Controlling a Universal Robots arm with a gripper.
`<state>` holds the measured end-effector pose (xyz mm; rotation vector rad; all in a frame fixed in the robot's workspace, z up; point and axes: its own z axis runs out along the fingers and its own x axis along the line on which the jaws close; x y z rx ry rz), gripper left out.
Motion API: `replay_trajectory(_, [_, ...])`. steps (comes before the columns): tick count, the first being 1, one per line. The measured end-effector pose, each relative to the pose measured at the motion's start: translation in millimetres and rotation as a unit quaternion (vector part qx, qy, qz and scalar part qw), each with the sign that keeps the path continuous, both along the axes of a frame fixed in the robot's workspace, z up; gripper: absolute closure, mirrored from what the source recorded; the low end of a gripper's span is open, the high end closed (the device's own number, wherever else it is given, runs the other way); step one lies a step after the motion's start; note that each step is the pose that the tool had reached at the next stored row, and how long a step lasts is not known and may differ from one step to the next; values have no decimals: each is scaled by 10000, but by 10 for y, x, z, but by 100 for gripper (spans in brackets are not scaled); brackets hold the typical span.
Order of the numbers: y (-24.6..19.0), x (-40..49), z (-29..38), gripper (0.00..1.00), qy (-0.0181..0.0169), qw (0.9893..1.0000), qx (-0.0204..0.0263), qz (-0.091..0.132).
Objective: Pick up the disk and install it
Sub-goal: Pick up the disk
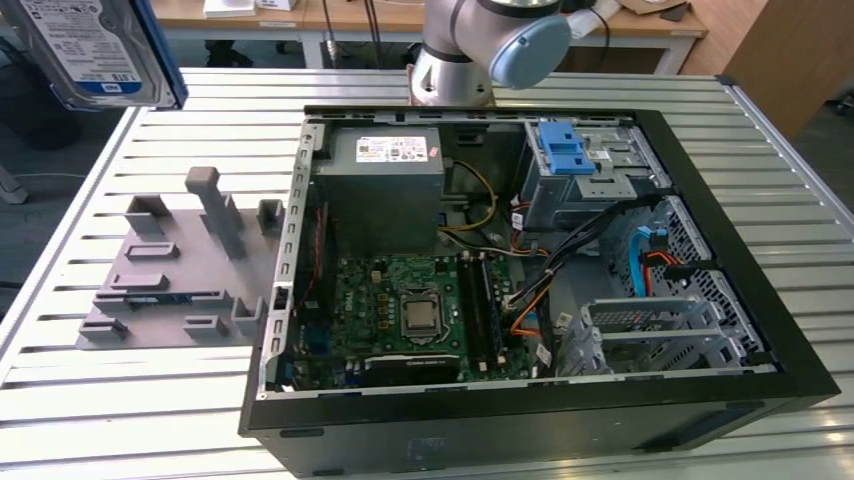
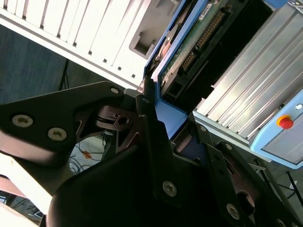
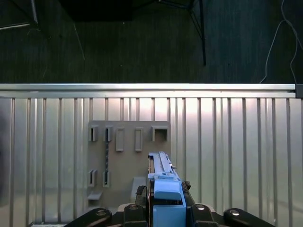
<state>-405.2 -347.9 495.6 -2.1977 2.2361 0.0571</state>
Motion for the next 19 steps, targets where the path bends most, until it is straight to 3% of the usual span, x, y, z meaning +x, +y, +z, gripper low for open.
replay_trajectory(19, [-121, 264, 0, 64, 0, 10000, 0, 6])
